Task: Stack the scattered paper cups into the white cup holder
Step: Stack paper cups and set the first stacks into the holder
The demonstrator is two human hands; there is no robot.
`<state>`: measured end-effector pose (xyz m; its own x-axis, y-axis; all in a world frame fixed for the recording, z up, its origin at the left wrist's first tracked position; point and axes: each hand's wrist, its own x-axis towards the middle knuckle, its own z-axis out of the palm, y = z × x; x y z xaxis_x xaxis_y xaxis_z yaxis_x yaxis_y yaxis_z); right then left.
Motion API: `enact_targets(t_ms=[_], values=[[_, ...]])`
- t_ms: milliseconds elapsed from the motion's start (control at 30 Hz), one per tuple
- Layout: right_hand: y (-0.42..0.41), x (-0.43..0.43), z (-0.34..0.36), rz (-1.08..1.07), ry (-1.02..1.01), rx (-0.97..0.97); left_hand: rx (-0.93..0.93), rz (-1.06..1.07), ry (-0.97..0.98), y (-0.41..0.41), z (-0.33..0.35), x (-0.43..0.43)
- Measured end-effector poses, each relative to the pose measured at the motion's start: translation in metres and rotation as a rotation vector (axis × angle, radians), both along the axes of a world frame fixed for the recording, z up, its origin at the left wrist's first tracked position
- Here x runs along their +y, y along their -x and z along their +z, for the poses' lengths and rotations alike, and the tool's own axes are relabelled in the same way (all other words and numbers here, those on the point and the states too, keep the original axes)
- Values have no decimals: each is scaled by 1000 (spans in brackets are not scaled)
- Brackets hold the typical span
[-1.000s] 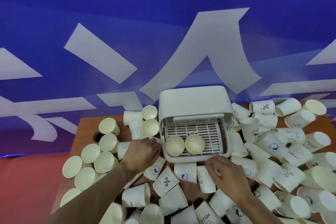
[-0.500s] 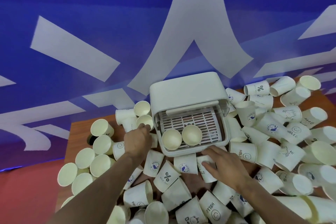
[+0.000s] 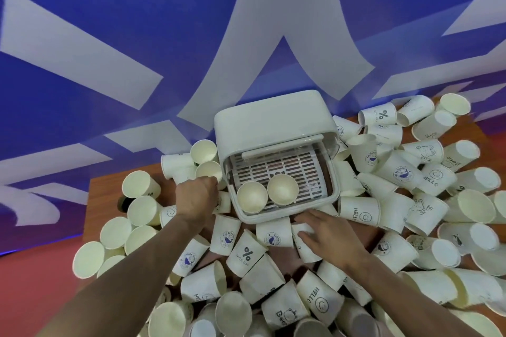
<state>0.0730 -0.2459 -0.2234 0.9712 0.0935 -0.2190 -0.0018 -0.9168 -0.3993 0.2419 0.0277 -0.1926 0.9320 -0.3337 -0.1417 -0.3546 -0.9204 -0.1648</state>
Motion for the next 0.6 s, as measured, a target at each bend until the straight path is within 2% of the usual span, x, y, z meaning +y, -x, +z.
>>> enact_targets(t_ms=[167,400,600], values=[[-1,10,9,-87,-20,-19,-24,-145,10,10,26,7],[0,15,34,-72,30,-59,-66,-131,39,37,65,15],[7,10,63,-5,72,-132,-99,-181,148,76,99,22]])
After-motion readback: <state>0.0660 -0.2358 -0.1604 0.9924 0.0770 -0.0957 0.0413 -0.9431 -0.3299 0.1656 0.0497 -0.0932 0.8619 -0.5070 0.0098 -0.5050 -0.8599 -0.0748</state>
